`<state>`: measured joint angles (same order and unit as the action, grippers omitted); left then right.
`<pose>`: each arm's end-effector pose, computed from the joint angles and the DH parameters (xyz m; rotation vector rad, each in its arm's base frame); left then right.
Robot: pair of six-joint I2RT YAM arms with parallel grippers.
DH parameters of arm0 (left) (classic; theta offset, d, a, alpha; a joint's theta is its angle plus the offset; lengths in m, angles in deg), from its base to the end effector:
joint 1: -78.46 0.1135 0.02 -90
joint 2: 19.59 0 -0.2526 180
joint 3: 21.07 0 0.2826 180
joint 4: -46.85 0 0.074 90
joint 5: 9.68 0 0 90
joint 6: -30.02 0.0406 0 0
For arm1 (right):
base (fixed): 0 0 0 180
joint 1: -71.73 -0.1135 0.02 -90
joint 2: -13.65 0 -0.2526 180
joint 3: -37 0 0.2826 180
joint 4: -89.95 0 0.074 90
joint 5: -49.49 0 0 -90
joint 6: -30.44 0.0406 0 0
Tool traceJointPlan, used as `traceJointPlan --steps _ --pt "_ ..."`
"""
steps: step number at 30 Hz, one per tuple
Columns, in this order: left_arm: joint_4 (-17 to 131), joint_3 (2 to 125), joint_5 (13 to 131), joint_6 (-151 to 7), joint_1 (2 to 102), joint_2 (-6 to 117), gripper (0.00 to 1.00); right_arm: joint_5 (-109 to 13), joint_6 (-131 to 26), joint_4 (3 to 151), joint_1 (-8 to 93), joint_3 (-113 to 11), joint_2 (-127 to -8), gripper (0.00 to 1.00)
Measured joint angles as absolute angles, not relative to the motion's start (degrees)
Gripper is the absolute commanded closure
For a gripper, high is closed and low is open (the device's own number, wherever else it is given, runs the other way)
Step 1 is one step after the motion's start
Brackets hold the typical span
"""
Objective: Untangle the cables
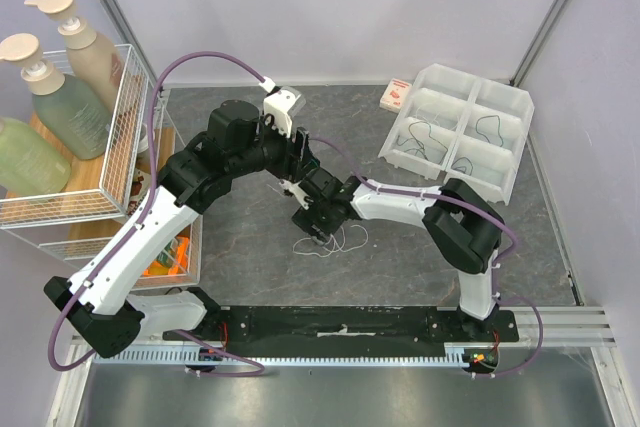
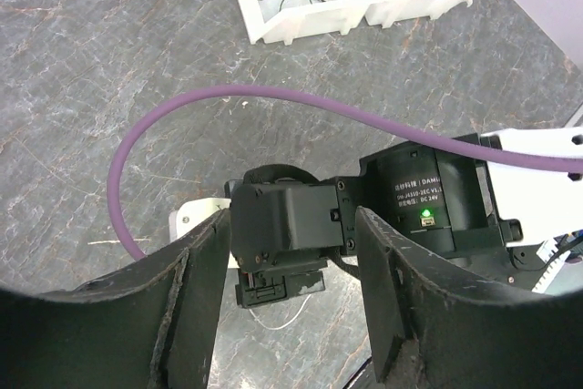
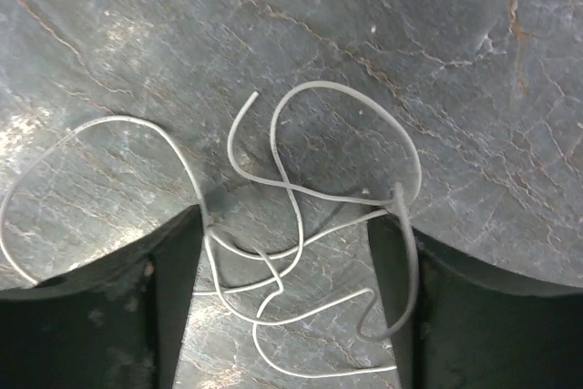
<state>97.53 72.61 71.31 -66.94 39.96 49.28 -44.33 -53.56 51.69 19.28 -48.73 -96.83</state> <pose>0.2215 -0.1843 0.4179 0.6632 1.9712 -0.6538 0.2520 0.3322 0.1298 -1.0985 2.5045 0.4000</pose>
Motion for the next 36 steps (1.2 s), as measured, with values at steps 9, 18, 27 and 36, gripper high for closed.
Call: traceJointPlan --steps 9,18,27,36 --pt "97.50 72.70 74.28 -66.42 39.96 48.82 0.39 -35.96 -50.57 51.36 18.28 -48.69 -97.05 0.94" --pt "95.56 72.70 80.20 -65.87 39.96 44.05 0.40 -37.51 -45.30 56.39 22.87 -42.94 -92.48 1.00" --pt "92.26 71.70 84.31 -65.19 39.96 40.66 0.41 -41.22 -40.60 61.63 41.42 -42.44 -77.09 1.00" --pt "91.87 71.15 84.62 -64.84 39.96 40.71 0.40 -31.28 -38.63 70.33 53.77 -52.93 -77.25 1.00"
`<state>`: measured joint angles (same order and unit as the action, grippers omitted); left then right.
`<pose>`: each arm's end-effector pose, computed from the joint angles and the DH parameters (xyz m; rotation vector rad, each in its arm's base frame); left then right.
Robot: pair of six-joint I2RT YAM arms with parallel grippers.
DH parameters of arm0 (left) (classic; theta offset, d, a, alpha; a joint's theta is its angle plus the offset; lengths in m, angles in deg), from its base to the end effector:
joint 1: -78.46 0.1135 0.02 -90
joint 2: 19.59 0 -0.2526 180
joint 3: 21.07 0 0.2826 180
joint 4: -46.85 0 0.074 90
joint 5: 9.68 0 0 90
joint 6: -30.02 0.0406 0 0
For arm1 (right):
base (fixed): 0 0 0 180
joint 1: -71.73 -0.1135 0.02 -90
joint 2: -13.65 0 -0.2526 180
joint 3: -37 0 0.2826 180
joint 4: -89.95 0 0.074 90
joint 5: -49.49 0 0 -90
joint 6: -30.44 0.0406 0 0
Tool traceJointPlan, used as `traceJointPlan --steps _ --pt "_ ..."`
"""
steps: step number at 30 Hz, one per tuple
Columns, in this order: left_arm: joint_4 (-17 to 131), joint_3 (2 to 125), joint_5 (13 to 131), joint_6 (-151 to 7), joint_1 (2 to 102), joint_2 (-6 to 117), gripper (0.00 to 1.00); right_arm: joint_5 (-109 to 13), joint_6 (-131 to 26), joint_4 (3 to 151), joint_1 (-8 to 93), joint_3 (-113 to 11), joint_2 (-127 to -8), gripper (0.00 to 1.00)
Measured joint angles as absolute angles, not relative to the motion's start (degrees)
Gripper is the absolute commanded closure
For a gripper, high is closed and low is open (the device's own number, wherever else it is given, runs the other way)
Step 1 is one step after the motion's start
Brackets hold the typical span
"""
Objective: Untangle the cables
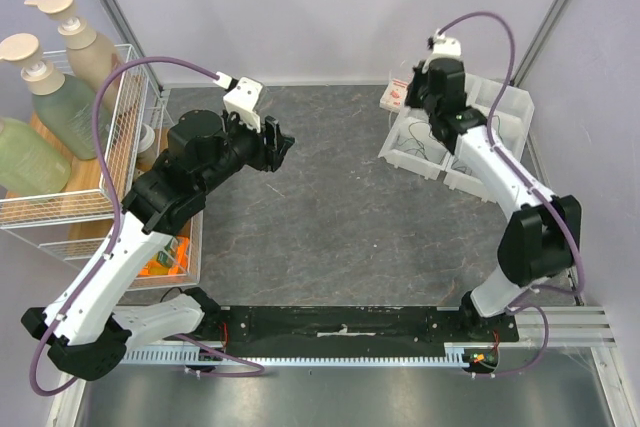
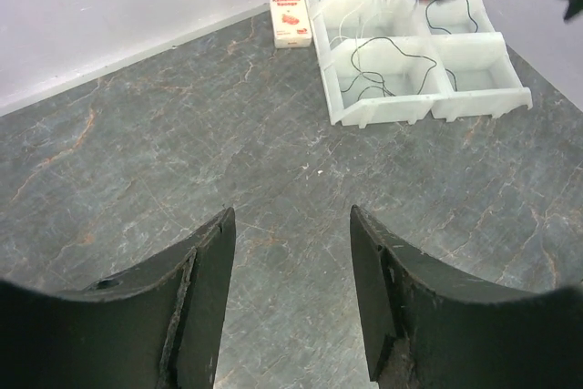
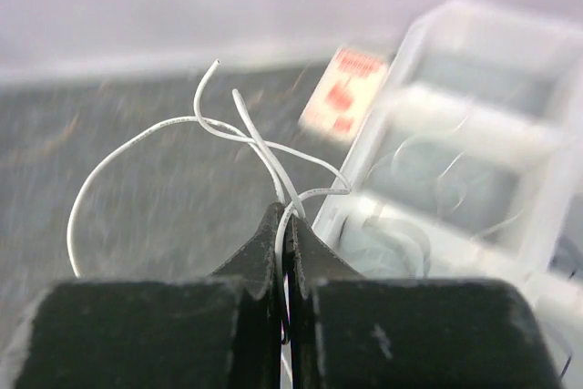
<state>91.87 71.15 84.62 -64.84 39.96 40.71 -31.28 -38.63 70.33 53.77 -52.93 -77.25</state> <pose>0.1946 -0.1509 0.4564 0.4755 1.7608 -0.4711 0.3952 0.1213 0.3212 0.1582 1.9303 0.2986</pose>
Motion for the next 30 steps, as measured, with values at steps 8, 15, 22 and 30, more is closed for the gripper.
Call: traceJointPlan --steps 8,15,22,30 --pt "91.89 70.89 84.44 -63.97 39.96 40.69 0.40 -28.74 -38.70 79.56 64.00 -69.52 -92.20 1.00" --pt "91.91 70.71 84.58 -62.81 39.96 40.69 0.39 -30.12 -42.63 83.21 68.31 -73.32 -102.77 1.00" --pt "91.93 70.71 84.77 -60.76 39.96 40.69 0.39 -31.17 -51.99 82.33 68.22 -72.38 -105.11 1.00" --pt "91.91 70.71 84.73 -60.21 39.96 41.14 0.39 -31.34 -59.22 77.87 68.09 -70.00 -106.16 1.00"
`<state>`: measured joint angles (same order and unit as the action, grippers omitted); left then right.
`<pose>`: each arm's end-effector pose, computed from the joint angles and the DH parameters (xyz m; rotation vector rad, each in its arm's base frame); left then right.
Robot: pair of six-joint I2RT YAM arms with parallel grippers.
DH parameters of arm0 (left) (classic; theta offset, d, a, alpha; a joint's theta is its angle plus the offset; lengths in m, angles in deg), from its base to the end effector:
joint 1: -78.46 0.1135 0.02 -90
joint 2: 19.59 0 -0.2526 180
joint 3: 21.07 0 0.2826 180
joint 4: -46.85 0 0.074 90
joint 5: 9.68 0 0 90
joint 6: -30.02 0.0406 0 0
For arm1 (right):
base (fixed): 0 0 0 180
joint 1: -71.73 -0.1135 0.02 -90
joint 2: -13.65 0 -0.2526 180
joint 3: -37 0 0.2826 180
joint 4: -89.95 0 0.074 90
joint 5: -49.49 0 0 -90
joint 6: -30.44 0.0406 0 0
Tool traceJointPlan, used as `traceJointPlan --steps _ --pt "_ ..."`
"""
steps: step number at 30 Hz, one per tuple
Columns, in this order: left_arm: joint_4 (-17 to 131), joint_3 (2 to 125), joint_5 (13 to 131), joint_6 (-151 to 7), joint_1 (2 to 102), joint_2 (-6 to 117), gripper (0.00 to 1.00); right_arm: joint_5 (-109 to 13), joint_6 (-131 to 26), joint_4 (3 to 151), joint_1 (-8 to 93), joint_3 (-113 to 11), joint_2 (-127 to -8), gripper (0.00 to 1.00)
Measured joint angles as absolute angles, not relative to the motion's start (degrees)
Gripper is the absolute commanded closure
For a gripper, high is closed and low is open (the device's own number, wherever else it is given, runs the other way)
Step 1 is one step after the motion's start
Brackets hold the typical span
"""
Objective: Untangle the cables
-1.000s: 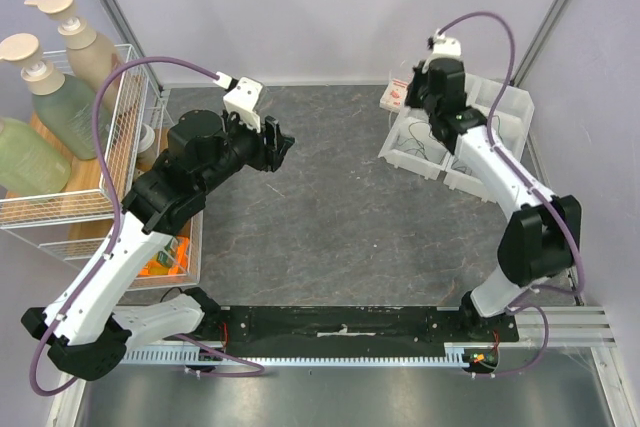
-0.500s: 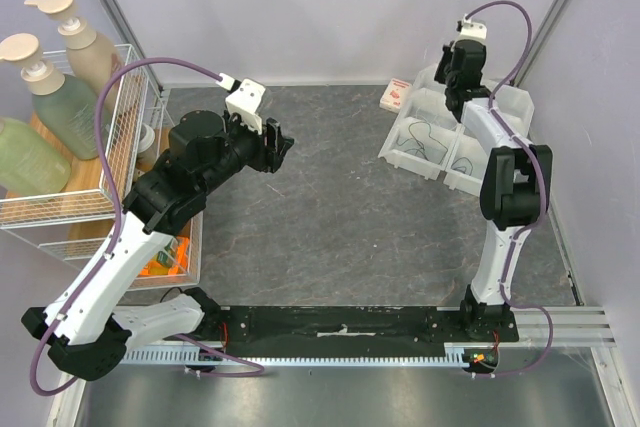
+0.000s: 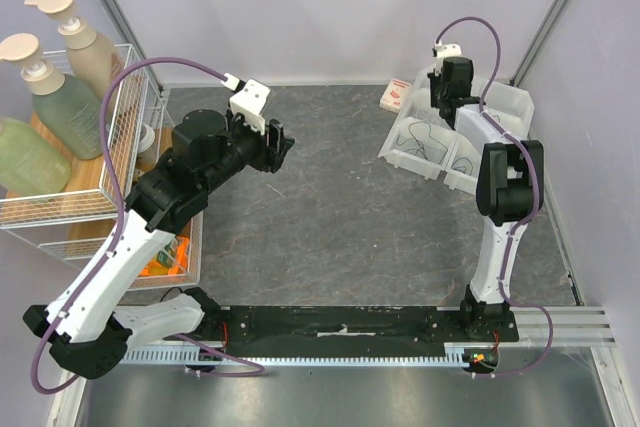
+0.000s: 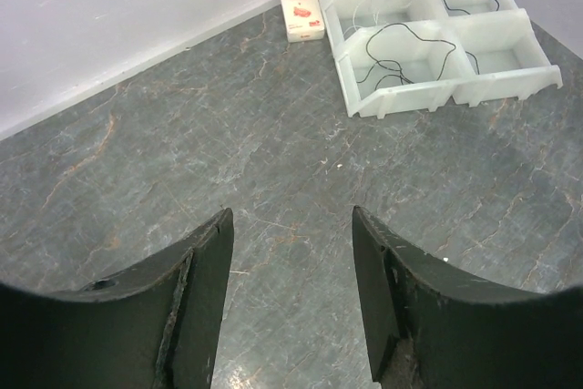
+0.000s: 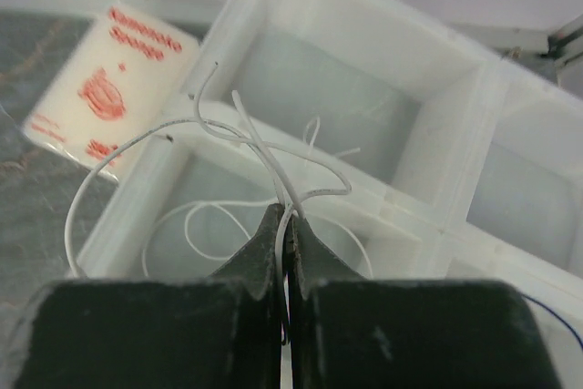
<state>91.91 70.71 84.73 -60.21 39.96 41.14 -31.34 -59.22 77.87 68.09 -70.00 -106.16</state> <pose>0.1973 -0.1530 0.4519 0.5487 1.7496 -0.4081 0.5240 0.0268 0.2220 0.0447 2.0007 -0.1159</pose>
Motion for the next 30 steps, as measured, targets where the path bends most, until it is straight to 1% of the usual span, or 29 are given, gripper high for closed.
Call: traceJointPlan --steps 7,8,10,16,20,25,30 --pt "91.93 70.71 84.31 -60.17 39.96 41.73 0.39 -29.77 -60.60 68.23 68.09 -70.13 -109.13 1.00" --pt "91.93 70.71 84.25 -60.17 39.96 41.76 0.39 -29.57 -60.49 66.75 68.09 -70.24 -109.22 0.96" --pt "91.93 70.71 84.16 -60.17 39.96 41.82 0.39 -28.94 -60.23 64.04 68.09 -71.02 -109.22 0.77" --pt "91.93 70.71 83.18 -60.21 39.78 41.80 0.39 -26.73 -59.95 57.65 68.09 -76.38 -109.22 0.55" --pt "91.95 70.71 82.94 -60.28 39.41 41.80 0.39 -25.90 -59.73 53.35 68.09 -80.18 -108.98 0.46" --pt "91.95 70.71 82.70 -60.32 38.64 41.65 0.39 -25.38 -59.57 49.09 68.09 -79.72 -105.75 0.37" --pt "91.95 70.71 81.73 -60.67 38.16 41.60 0.39 -25.42 -59.60 47.40 68.09 -77.38 -99.76 0.33"
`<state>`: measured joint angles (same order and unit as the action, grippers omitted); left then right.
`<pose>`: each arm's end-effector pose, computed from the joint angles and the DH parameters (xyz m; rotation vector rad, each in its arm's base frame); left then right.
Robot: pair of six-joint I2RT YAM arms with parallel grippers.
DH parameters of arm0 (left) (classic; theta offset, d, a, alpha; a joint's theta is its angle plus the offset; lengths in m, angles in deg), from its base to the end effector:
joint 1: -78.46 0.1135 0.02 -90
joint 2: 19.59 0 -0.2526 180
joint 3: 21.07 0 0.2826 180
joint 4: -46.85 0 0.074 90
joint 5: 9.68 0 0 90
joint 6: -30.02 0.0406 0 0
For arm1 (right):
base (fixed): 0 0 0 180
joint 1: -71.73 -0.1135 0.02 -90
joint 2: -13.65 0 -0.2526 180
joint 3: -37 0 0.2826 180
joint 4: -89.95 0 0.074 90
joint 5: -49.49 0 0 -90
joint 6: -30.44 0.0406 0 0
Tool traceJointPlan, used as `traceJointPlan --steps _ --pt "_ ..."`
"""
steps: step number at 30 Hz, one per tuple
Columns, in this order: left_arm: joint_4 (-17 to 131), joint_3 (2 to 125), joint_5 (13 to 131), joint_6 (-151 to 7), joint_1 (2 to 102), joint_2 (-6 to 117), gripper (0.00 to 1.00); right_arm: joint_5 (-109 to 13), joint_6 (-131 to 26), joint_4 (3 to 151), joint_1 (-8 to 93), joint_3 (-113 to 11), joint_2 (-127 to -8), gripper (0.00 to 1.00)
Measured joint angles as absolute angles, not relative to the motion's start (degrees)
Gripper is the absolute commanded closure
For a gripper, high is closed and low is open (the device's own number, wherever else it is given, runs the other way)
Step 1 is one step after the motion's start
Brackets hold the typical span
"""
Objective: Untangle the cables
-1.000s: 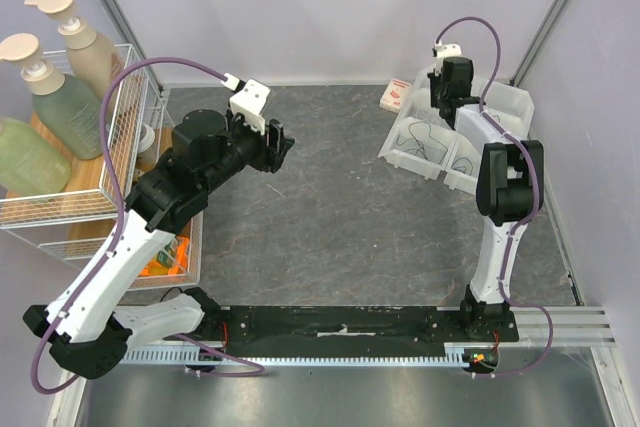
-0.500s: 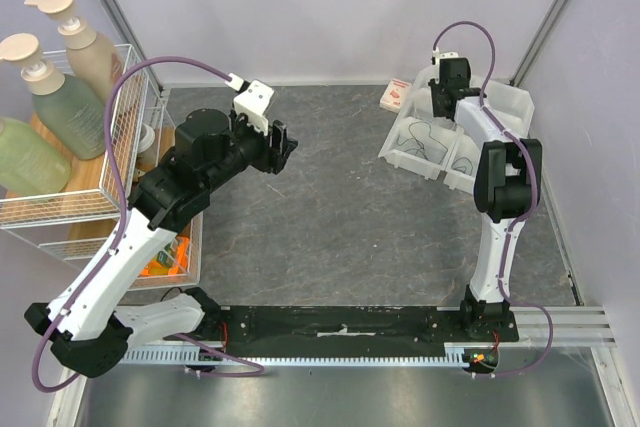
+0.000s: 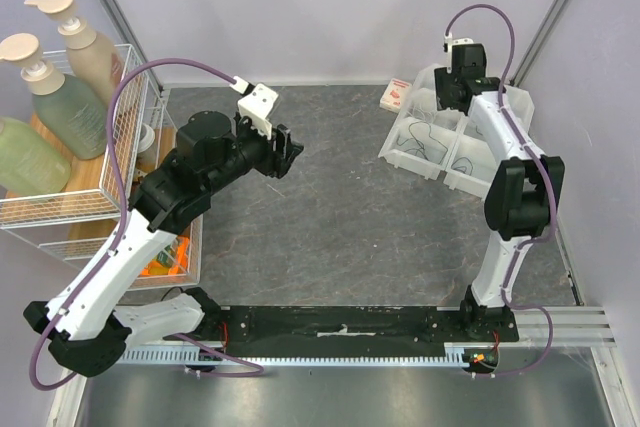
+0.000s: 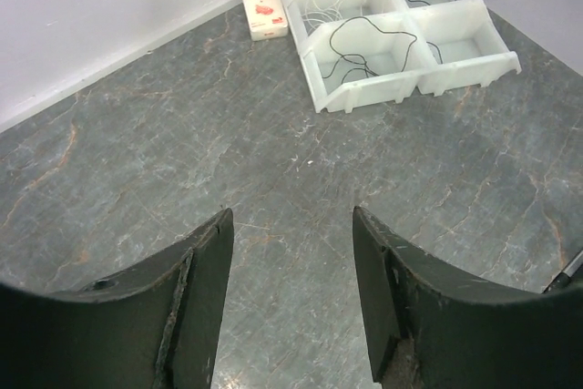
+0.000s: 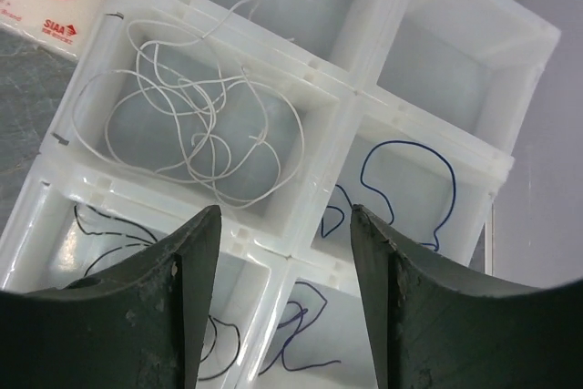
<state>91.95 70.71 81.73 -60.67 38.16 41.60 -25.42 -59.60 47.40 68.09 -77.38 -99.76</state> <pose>0.1932 -0.1625 0.4499 0.6105 1.7472 -0.4803 0.4873 0.0204 0.2750 0.0624 2.2798 -0.2692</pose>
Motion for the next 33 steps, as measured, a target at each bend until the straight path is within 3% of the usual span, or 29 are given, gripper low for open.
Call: traceJointPlan --steps 10,15,19,24,25,26,33 --pt "91.95 70.67 79.44 -63.29 37.44 42.11 0.31 -33.42 -51.38 48.50 66.63 -70.59 -89.88 0.32" --pt "90.84 67.78 76.49 -65.81 37.11 42.91 0.25 -38.84 -45.28 54.86 57.49 -54.92 -78.53 0.27" --pt "85.55 60.51 75.51 -69.35 37.11 41.14 0.13 -41.42 -39.64 62.16 48.22 -38.19 -66.84 0.23" --pt "78.58 51.72 75.99 -75.14 37.07 34.78 0.07 -41.14 -36.01 63.95 48.57 -23.66 -52.90 0.18" --pt "77.24 51.15 75.99 -76.12 37.07 33.78 0.07 -40.70 -36.25 63.32 48.77 -22.63 -49.88 0.16" --pt "75.45 51.00 75.99 -77.13 37.07 32.88 0.07 -40.13 -36.80 62.70 48.88 -22.37 -46.95 0.03" --pt "60.83 50.04 75.85 -80.04 37.07 27.94 0.05 -31.96 -39.73 60.91 48.77 -28.10 -26.32 0.02"
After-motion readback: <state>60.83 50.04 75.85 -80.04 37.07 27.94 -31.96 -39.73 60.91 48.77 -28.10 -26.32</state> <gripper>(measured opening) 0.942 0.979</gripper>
